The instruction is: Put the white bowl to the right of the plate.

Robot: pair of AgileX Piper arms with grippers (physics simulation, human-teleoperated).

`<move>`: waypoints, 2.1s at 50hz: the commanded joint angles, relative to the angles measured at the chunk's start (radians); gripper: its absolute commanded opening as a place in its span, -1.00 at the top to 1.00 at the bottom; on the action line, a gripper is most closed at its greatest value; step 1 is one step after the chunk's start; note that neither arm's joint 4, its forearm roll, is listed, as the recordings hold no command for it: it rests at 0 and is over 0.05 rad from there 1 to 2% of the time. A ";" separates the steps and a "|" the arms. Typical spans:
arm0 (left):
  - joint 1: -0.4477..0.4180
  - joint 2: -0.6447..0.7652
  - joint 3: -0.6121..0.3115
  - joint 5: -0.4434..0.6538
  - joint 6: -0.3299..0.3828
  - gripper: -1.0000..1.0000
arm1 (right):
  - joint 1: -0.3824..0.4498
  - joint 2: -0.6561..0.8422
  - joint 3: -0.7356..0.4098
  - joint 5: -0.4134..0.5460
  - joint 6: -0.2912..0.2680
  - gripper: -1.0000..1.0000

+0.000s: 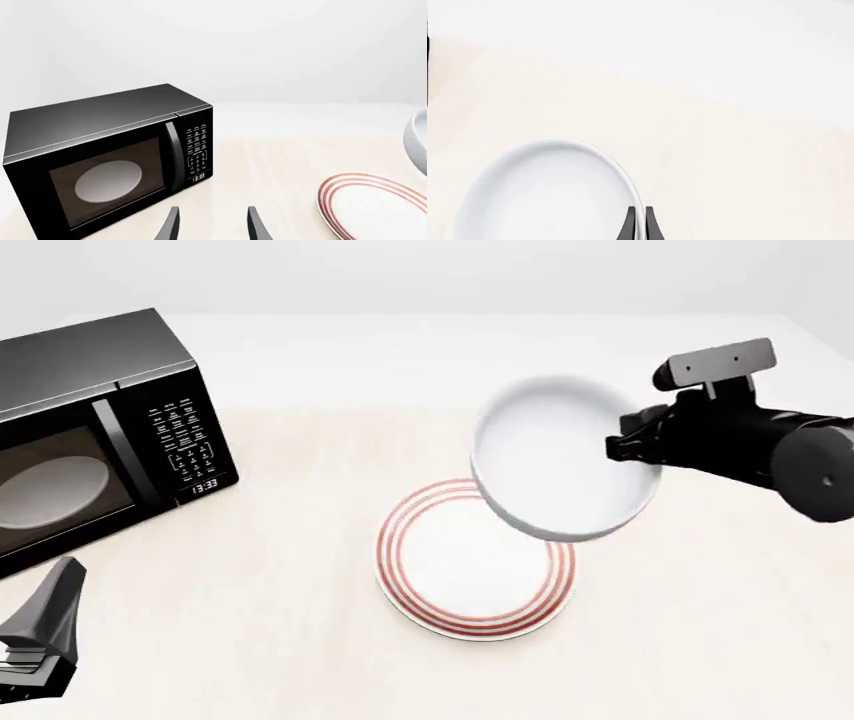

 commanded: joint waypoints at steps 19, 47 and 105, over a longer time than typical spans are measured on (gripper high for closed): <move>0.000 0.000 0.000 0.000 0.000 -1.00 | -0.341 -0.121 0.073 0.010 0.016 1.00; 0.000 0.000 0.000 0.000 0.000 -1.00 | -0.552 -0.057 0.243 -0.157 -0.030 1.00; 0.000 0.000 0.000 0.000 0.000 -1.00 | -0.579 0.262 0.395 -0.494 -0.016 1.00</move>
